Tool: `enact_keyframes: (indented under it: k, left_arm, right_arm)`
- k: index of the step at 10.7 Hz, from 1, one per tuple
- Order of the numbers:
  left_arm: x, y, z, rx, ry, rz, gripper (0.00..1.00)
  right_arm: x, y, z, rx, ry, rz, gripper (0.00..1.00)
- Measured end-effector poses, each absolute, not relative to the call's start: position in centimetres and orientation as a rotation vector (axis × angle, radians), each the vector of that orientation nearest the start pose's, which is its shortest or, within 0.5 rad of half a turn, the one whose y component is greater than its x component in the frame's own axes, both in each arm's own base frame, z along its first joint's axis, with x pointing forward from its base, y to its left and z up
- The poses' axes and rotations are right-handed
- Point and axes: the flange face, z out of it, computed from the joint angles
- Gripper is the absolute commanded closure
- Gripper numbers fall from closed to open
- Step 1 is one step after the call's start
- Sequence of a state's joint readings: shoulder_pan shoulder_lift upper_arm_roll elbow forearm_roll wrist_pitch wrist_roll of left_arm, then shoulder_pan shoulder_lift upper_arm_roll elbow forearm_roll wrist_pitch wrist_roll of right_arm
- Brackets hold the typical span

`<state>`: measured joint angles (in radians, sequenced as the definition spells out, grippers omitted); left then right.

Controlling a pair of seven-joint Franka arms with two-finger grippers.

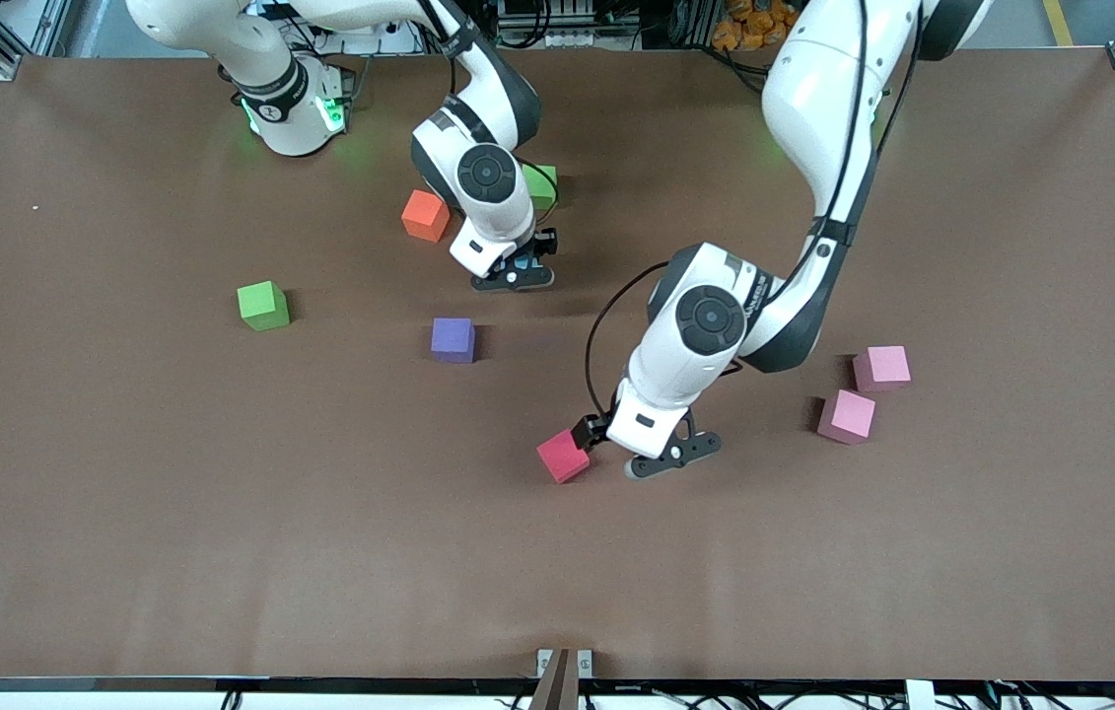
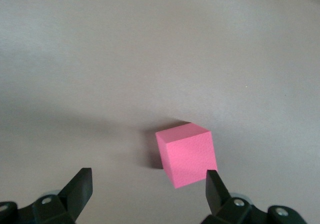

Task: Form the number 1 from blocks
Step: 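Grasp the red cube with the left gripper while the right gripper places cyan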

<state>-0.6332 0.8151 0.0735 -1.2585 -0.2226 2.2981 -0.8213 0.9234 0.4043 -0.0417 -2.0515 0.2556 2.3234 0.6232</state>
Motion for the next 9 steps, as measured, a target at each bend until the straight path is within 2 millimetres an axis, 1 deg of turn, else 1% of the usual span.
enact_keyframes:
  k: [3, 5, 7, 9]
  left_arm:
    - [64.5, -44.4, 27.2, -3.323, -0.632, -0.161, 0.00]
    - [64.4, -45.2, 26.0, -3.324, -0.655, -0.154, 0.00]
    - [64.4, -46.0, 25.3, -3.362, -0.719, -0.144, 0.00]
    - [64.5, -46.7, 24.6, -3.396, -0.768, -0.165, 0.00]
  right_arm:
    - [34.1, 46.4, 22.2, -3.110, -0.070, 0.304, 0.97]
    - [32.6, 46.4, 21.1, -3.107, -0.064, 0.266, 0.96]
    - [31.7, 46.2, 20.3, -3.109, -0.051, 0.251, 0.96]
    - [30.2, 47.1, 20.4, -3.114, -0.036, 0.251, 0.96]
